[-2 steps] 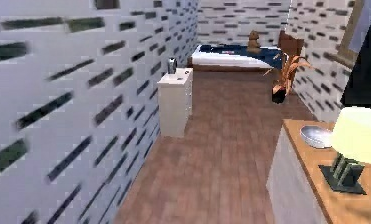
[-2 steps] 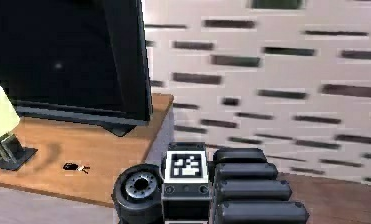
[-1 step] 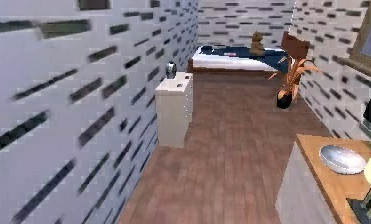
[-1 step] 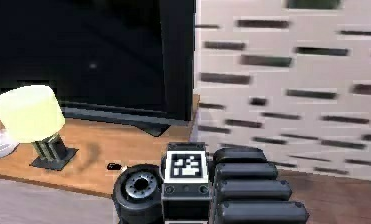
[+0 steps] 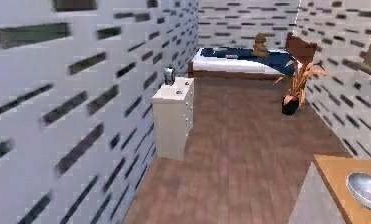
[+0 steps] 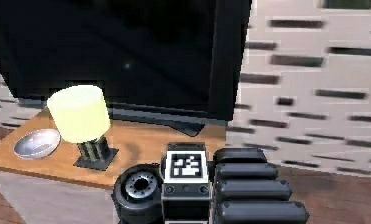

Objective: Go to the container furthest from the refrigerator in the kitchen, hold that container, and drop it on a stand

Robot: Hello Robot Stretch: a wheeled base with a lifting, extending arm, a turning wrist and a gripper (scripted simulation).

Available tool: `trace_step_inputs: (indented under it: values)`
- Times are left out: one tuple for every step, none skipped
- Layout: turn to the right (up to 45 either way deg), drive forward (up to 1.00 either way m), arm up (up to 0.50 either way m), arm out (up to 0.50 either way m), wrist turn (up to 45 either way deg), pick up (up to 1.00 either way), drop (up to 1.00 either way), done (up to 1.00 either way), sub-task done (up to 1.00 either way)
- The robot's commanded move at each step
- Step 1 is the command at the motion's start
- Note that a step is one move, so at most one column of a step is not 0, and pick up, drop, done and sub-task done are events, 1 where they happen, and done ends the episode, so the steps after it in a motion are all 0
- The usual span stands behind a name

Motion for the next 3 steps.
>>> trace_step_inputs:
  values:
    - [24.0,0.00,0.00,0.00,0.0,0.00,0.00,0.00,0.00]
    - [0.0,0.55,0.00,0.00,0.0,0.00,0.00,0.00,0.00]
    - [-45.0,0.00,0.00,0.00,0.0,0.00,0.00,0.00,0.00]
